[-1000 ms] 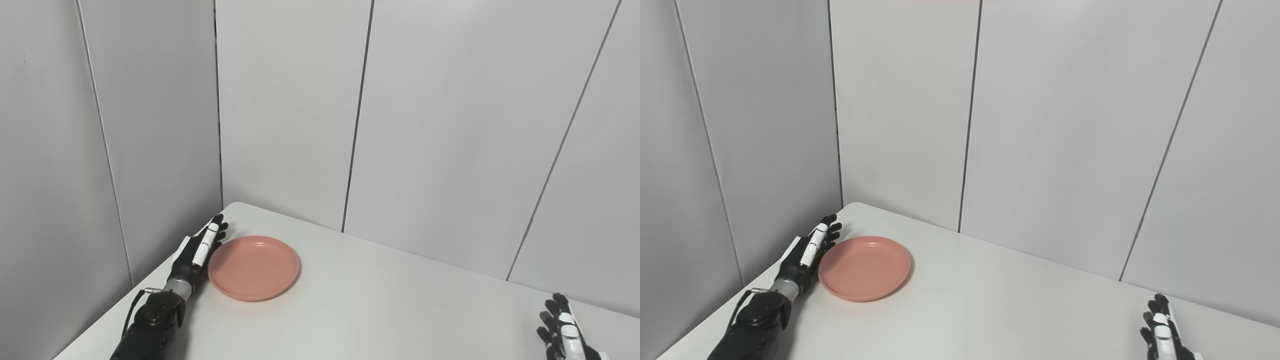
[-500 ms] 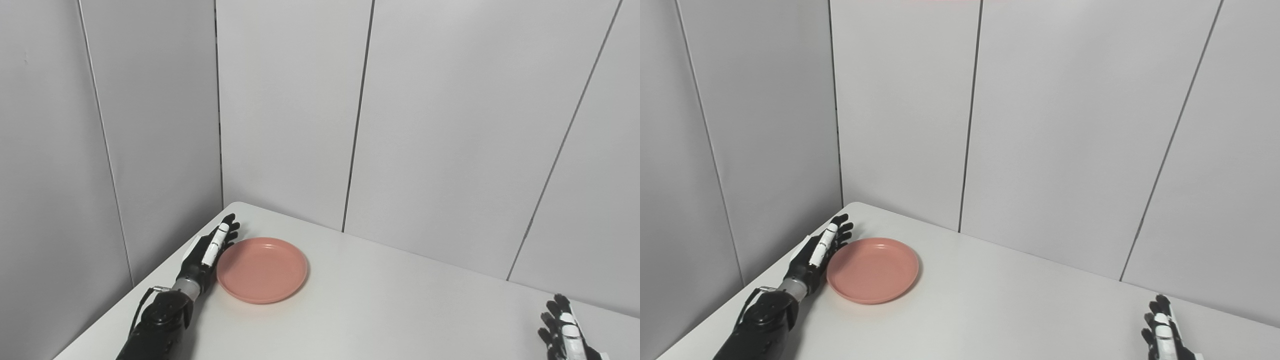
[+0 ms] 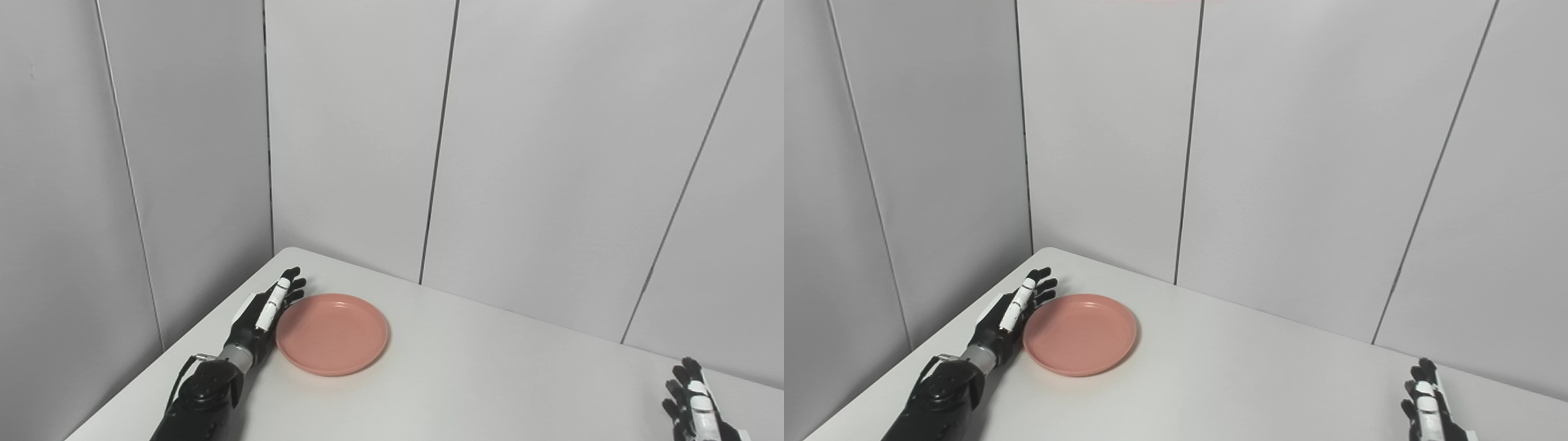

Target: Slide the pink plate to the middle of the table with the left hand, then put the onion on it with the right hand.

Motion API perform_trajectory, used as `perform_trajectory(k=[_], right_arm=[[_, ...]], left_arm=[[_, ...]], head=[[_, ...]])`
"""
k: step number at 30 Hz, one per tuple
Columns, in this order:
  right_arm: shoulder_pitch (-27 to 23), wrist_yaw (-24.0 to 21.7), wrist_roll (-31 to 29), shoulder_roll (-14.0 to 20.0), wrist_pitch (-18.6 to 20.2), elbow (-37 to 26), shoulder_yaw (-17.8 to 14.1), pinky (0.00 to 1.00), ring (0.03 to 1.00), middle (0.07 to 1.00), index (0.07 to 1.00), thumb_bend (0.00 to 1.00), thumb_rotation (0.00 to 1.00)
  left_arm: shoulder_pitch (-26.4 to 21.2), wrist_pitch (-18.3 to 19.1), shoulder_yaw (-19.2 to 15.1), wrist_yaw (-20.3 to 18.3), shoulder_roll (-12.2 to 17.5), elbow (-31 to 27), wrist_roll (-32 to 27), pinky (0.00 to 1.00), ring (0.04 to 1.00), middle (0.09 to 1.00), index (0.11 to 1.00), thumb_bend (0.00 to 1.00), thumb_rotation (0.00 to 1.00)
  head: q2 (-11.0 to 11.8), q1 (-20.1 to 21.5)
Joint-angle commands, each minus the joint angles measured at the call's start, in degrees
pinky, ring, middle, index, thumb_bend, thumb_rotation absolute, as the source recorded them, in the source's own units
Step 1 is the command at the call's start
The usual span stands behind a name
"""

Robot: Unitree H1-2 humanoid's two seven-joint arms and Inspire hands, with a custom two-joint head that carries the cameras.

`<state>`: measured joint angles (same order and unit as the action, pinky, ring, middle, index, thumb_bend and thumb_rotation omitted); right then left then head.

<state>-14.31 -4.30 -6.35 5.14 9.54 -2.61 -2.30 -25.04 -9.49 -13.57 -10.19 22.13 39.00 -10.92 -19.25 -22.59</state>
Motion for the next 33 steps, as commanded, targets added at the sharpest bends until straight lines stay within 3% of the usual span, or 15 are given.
perform_trajectory(k=[1, 12, 33], right_arm=[[-1.66, 0.11, -0.33, -0.23, -0.1, -2.03, -0.19, 1.0, 1.0, 1.0, 1.0, 0.15, 1.0], [-1.78, 0.09, 0.41, -0.11, -1.0, -1.93, 0.09, 1.0, 1.0, 1.0, 1.0, 0.14, 1.0], [-2.0, 0.13, 1.1, -0.07, -2.4, -1.03, 0.13, 1.0, 1.0, 1.0, 1.0, 0.16, 1.0]], left_arm=[[-2.19, -0.41, 0.07, -0.6, 0.17, -2.02, -1.07, 0.91, 0.925, 0.919, 0.912, 0.59, 1.0], [-2.41, 1.39, 0.47, -2.19, -2.01, -4.28, -2.44, 0.94, 0.946, 0.938, 0.926, 0.59, 1.0], [-3.65, 0.85, 2.08, -2.35, -5.51, -3.86, -1.8, 0.92, 0.936, 0.931, 0.923, 0.58, 1.0]], head=[[-0.13, 0.1], [-0.48, 0.39], [-0.95, 1.18]])
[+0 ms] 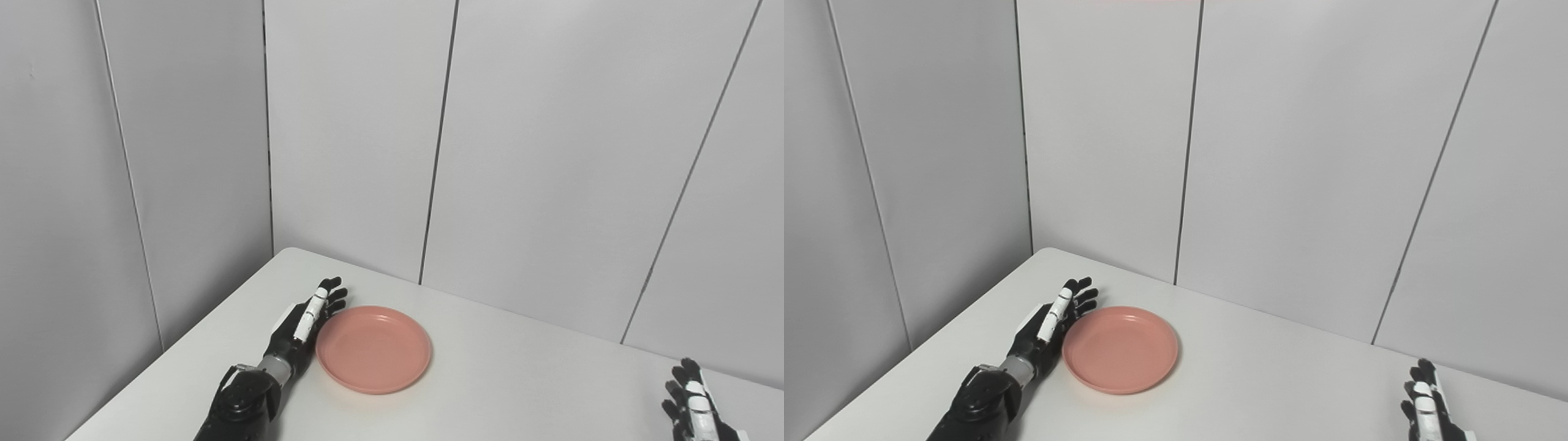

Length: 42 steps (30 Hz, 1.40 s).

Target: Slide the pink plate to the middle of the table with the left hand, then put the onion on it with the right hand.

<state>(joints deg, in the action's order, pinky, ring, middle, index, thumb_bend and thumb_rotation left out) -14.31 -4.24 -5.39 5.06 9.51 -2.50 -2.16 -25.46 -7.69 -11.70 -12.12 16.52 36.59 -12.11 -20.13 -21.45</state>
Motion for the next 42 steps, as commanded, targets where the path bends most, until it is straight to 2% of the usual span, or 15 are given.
perform_trajectory(k=[1, 11, 21, 25, 32, 42], right_arm=[[-2.0, 0.07, 0.13, -0.04, -2.3, -1.14, -0.04, 1.0, 1.0, 1.0, 1.0, 0.17, 1.0], [-2.11, 0.32, 0.28, -0.33, -3.16, -0.51, -0.13, 1.0, 1.0, 1.0, 1.0, 0.18, 1.0], [-2.44, -0.07, 0.25, -0.32, -4.75, 1.16, -0.17, 1.0, 1.0, 1.0, 1.0, 0.21, 1.0], [-2.53, -0.2, 0.65, -0.14, -5.45, 1.83, 0.01, 1.0, 1.0, 1.0, 1.0, 0.23, 1.0], [-2.64, -0.05, 0.6, -0.29, -6.95, 2.89, -0.2, 1.0, 1.0, 1.0, 1.0, 0.24, 1.0], [-2.68, 0.36, 0.7, -0.57, -7.17, 3.16, -0.29, 1.0, 1.0, 1.0, 1.0, 0.27, 1.0]], left_arm=[[-3.21, -1.05, 0.34, -0.5, 0.02, -1.45, -0.59, 0.92, 0.935, 0.93, 0.923, 0.58, 1.0], [-2.95, -0.85, 1.32, -1.2, -0.77, -2.1, -0.98, 0.92, 0.94, 0.936, 0.926, 0.6, 1.0], [-3.01, -1.95, 1.92, -1.63, -2.8, -2.61, -1.24, 0.92, 0.93, 0.925, 0.915, 0.58, 1.0], [-3.39, -1.24, 2.25, -1.98, -3.75, -2.76, -1.65, 0.91, 0.925, 0.92, 0.912, 0.58, 1.0], [-3.72, -2.8, 3.66, -3.3, -4.52, -1.09, -1.42, 0.92, 0.934, 0.928, 0.917, 0.59, 1.0], [-3.84, -3.42, 4.63, -3.58, -6.29, 0.51, -1.5, 0.91, 0.918, 0.914, 0.904, 0.6, 1.0]], head=[[-0.08, 0.08], [-0.44, 0.85], [-0.64, 1.89], [-0.78, 2.4], [-1.02, 2.71], [-1.74, 3.98]])
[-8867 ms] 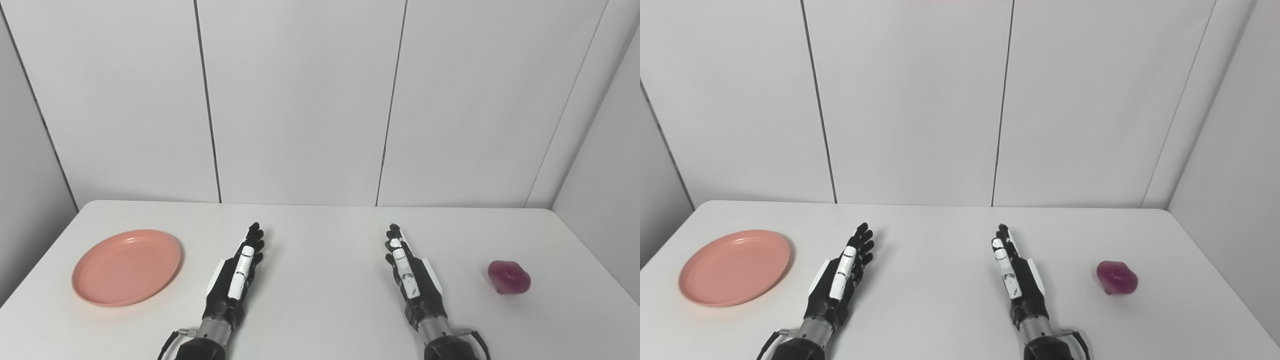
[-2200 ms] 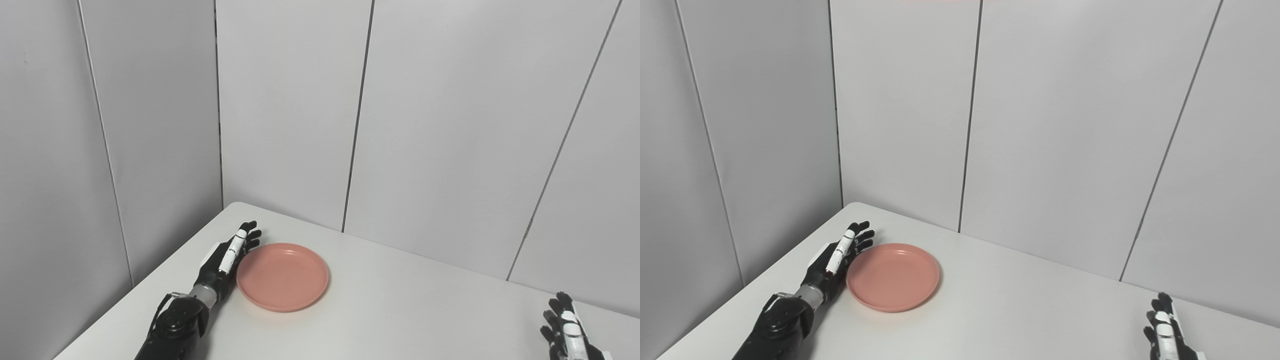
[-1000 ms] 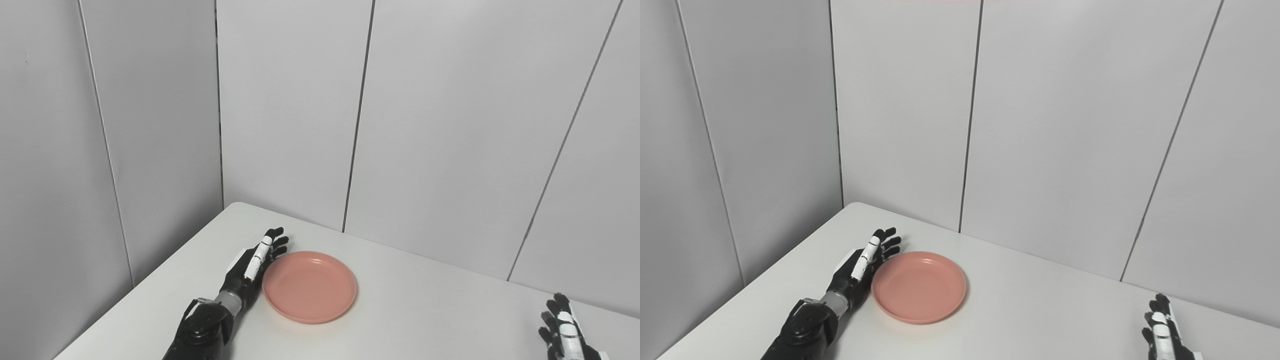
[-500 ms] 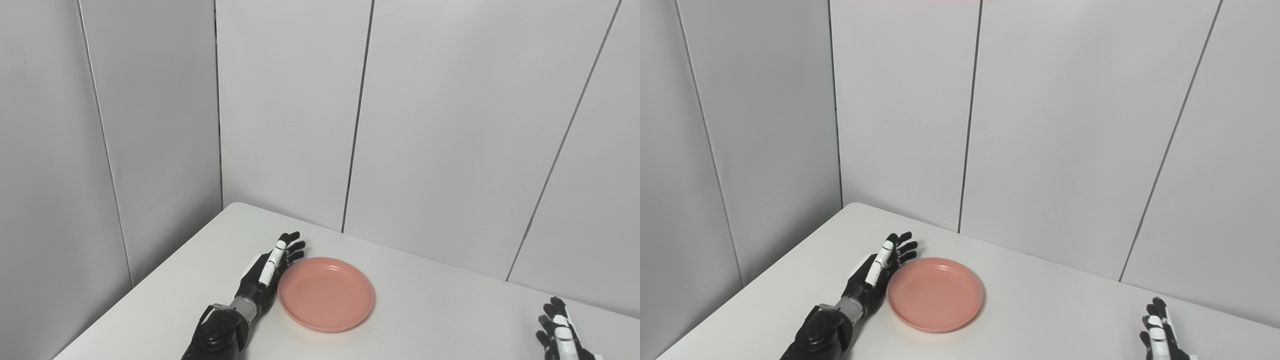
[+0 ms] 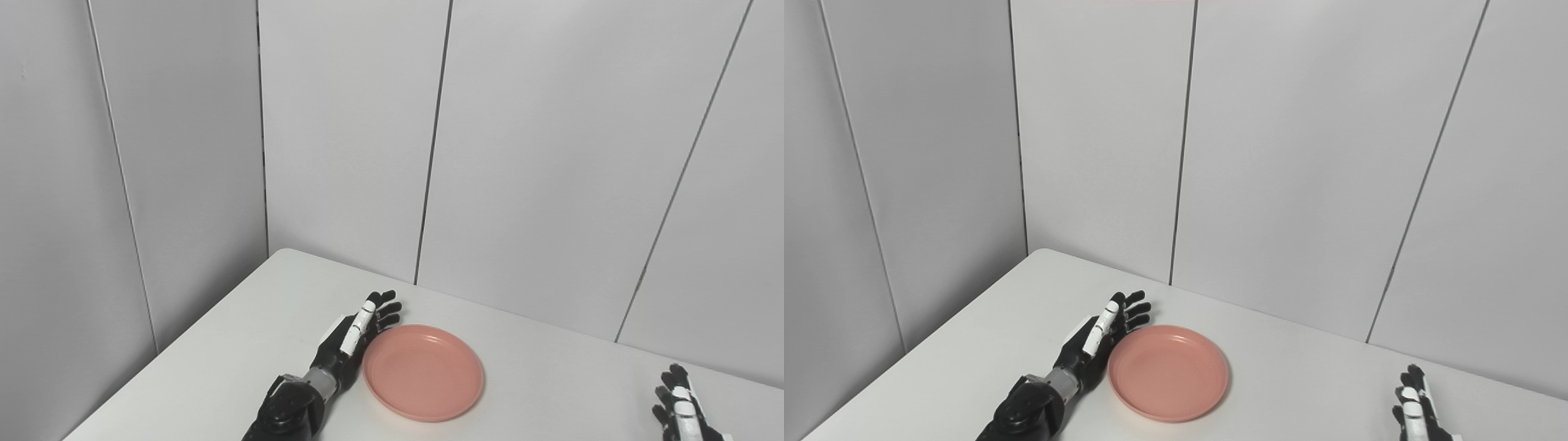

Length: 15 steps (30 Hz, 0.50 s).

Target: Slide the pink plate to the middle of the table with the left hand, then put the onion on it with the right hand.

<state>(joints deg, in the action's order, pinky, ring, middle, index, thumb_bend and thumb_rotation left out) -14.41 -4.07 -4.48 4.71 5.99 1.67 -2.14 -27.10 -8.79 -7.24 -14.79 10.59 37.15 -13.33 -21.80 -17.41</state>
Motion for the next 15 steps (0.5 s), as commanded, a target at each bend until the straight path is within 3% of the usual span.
perform_trajectory(k=[1, 15], right_arm=[[-2.59, 0.16, -0.19, -0.21, -3.72, -0.93, -0.28, 1.0, 1.0, 1.0, 1.0, 0.28, 1.0], [-2.89, -0.43, -0.77, -0.12, -3.54, 0.25, -0.09, 1.0, 1.0, 1.0, 1.0, 0.33, 1.0]], left_arm=[[-2.17, -2.33, 0.3, -0.85, -0.5, -0.11, -0.18, 0.9, 0.916, 0.913, 0.903, 0.6, 1.0], [-1.87, -2.96, 2.2, -0.22, -1.98, 0.1, 1.61, 0.9, 0.914, 0.907, 0.894, 0.63, 1.0]], head=[[-0.07, -0.06], [-1.72, 3.2]])
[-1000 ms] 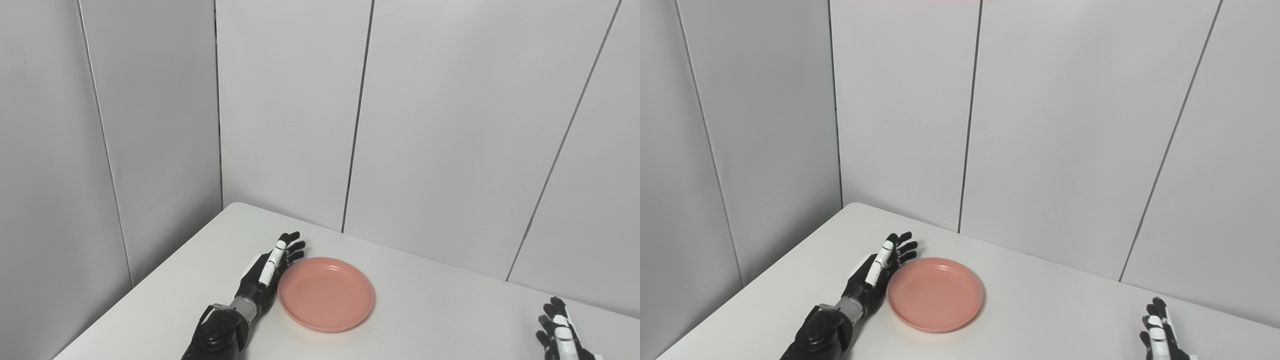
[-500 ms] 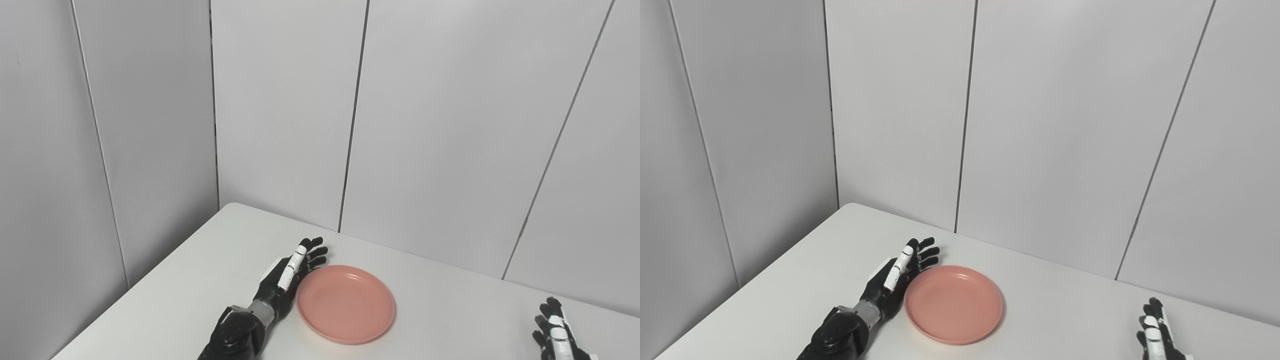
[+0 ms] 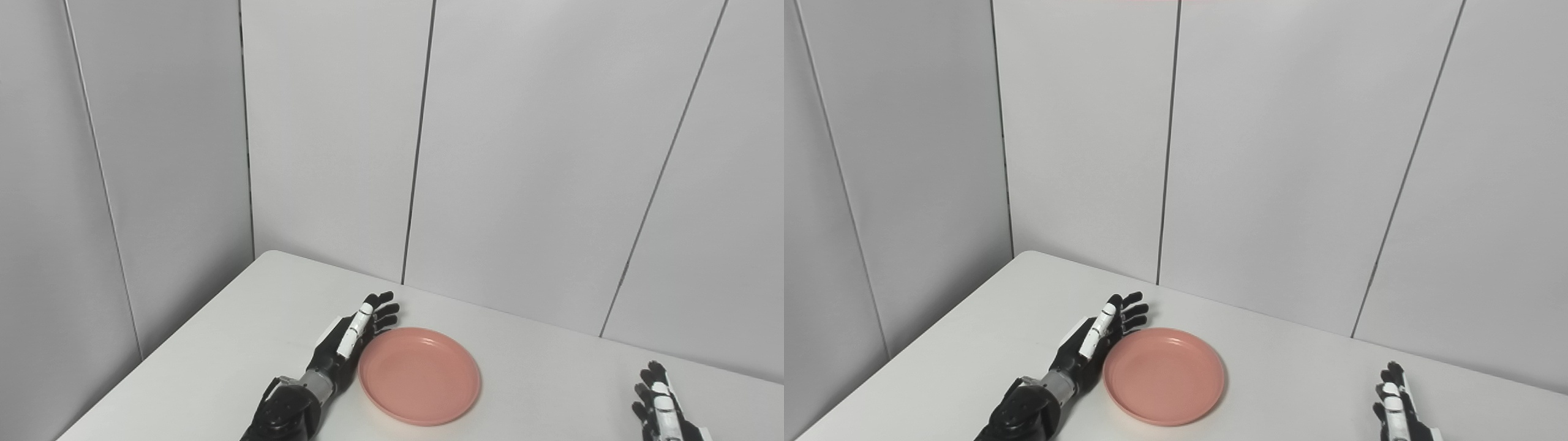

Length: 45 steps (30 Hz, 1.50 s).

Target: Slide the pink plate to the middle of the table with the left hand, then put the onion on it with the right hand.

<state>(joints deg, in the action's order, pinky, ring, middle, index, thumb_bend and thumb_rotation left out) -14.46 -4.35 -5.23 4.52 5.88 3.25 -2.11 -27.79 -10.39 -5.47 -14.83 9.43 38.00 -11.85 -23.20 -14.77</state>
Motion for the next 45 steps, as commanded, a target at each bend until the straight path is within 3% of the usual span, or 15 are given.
perform_trajectory(k=[1, 7, 17, 45], right_arm=[[-2.85, -0.2, -0.18, 0.03, -3.32, -1.32, -0.15, 1.0, 1.0, 1.0, 1.0, 0.34, 1.0], [-3.12, 0.05, -0.2, -0.46, -3.25, -0.69, 0.07, 1.0, 1.0, 1.0, 1.0, 0.39, 1.0], [-3.63, 1.74, 2.22, -1.67, -3.51, -0.44, 0.6, 1.0, 1.0, 1.0, 1.0, 0.46, 0.98], [-4.43, 3.6, 4.14, -3.35, -1.84, -1.17, 1.36, 1.0, 1.0, 1.0, 1.0, 0.5, 0.99]], left_arm=[[-1.07, -1.16, 0.51, -0.1, -0.93, -1.06, 0.23, 0.9, 0.917, 0.911, 0.898, 0.63, 1.0], [-0.13, 1.23, 0.54, -0.52, -1.88, -3.94, -1.27, 0.91, 0.927, 0.924, 0.914, 0.62, 1.0], [0.04, 1.11, 0.47, -1.19, -2.61, -3.96, -1.3, 0.93, 0.943, 0.941, 0.933, 0.61, 1.0], [2.51, 6.57, 3.14, -0.19, -5.11, -10.34, 0.08, 0.93, 0.947, 0.944, 0.939, 0.61, 1.0]], head=[[-0.31, 0.56], [-2.12, 5.21], [-4.12, 11.13], [-7.16, 15.41]])
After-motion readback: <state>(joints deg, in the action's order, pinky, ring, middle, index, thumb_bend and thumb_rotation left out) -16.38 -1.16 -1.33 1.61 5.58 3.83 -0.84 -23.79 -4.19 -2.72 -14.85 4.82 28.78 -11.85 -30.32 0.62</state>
